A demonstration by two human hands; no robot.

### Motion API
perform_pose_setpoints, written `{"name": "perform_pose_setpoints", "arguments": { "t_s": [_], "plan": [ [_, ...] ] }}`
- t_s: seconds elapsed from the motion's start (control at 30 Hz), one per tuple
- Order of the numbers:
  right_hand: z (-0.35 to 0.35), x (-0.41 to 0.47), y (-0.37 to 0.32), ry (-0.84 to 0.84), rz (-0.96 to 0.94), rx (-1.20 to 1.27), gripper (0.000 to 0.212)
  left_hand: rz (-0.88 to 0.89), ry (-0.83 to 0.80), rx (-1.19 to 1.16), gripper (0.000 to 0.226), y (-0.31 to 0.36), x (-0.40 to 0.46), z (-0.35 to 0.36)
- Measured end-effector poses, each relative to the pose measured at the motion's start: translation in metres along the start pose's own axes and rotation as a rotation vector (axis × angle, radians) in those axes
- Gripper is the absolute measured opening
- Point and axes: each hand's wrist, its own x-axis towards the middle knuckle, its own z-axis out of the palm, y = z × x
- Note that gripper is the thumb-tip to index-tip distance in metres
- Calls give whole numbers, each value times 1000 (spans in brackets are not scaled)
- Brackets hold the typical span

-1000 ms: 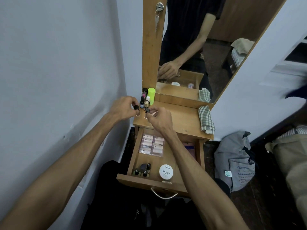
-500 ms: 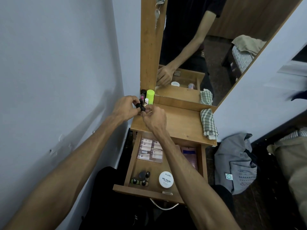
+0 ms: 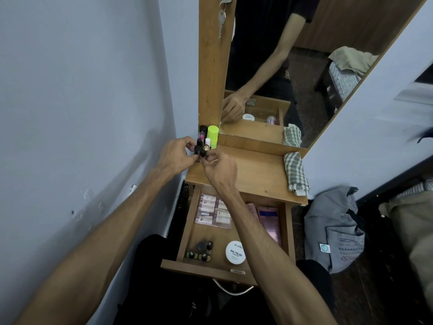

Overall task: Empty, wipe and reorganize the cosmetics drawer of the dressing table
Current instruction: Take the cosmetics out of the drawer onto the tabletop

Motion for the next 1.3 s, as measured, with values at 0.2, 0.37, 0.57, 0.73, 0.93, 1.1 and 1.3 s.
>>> {"name": "perform_pose_setpoints", "arguments": {
  "t_s": [0.2,0.37,0.57,0.73,0.93,1.1,1.3],
  "plan": [
    [-15,-19,16,-21,-9,8,17,-39,151,-95,25,-1,-27,6],
    [-29,-40,27,-35,-35,36,14,-80,135,-84,27,-2,-49,11],
    [-43,-68,38,-177,-53,42,10,-56,41,-140,15,11,-88,13],
    [-53,-94,51,-432,-84,-27,12,-53,-189,-74,21,12,-124,23],
    [-61,-129,61,-691,-88,-115,17,-12,-492,35,14,5,-161,37],
    [-56,-146,74,-711,-70,-213,27,37,-586,172,26,7,-177,40],
    [-55,-154,77,-695,-85,-186,20,77,-590,280,31,14,-177,43]
  ]
}}
